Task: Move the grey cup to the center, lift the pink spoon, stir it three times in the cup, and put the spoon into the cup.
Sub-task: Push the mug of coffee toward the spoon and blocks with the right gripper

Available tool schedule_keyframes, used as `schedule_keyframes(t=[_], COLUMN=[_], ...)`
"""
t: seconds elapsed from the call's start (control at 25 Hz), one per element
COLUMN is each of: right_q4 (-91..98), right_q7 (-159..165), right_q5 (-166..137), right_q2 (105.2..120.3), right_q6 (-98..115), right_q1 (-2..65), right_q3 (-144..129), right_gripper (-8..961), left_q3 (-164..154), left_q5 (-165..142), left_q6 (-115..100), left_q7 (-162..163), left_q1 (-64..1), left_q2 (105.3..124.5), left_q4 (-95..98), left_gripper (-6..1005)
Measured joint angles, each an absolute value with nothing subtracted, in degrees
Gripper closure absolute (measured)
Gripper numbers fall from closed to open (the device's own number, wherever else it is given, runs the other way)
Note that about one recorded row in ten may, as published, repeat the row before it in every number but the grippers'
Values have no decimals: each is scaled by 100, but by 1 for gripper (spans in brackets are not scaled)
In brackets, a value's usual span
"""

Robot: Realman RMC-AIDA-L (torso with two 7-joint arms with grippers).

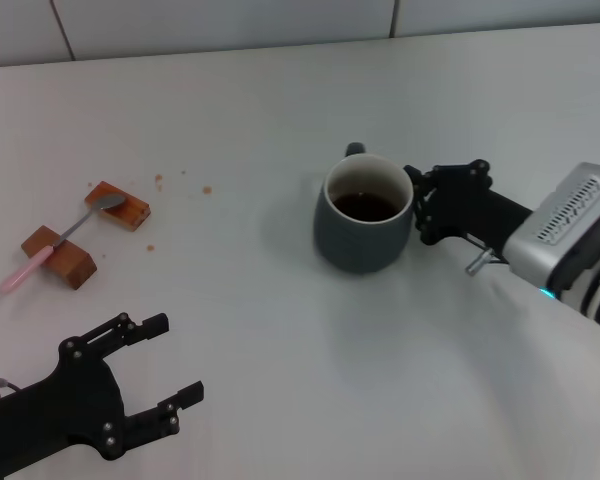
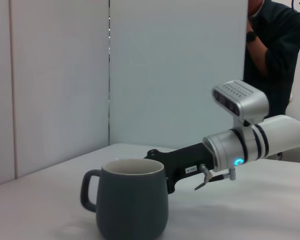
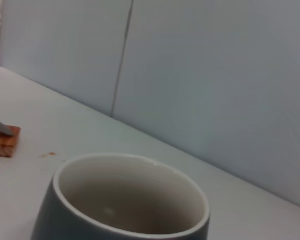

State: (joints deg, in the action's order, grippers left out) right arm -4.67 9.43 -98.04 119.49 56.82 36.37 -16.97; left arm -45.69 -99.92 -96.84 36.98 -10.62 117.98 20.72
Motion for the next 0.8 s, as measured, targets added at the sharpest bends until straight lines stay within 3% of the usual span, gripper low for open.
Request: schedule_keyframes(t=[0.48,0.8], right_q4=[-1233,-1372], right_q7=[940,940], right_q5=[-9803,-9802], right_q2=[11963,11963], right_q6=[4987,4847], right_q1=[4570,4726], right_q3=[-1715,-1685], right_gripper=[923,923], left_q3=[-4571,-4570], left_q5=[-10024,-10028], left_q6=[-9698,-9704], left_q7=[3677,3641], left_q1=[-1019,-1012], left_q2=[11799,11803], left_q4=[2062,2035], left_gripper=[204,203])
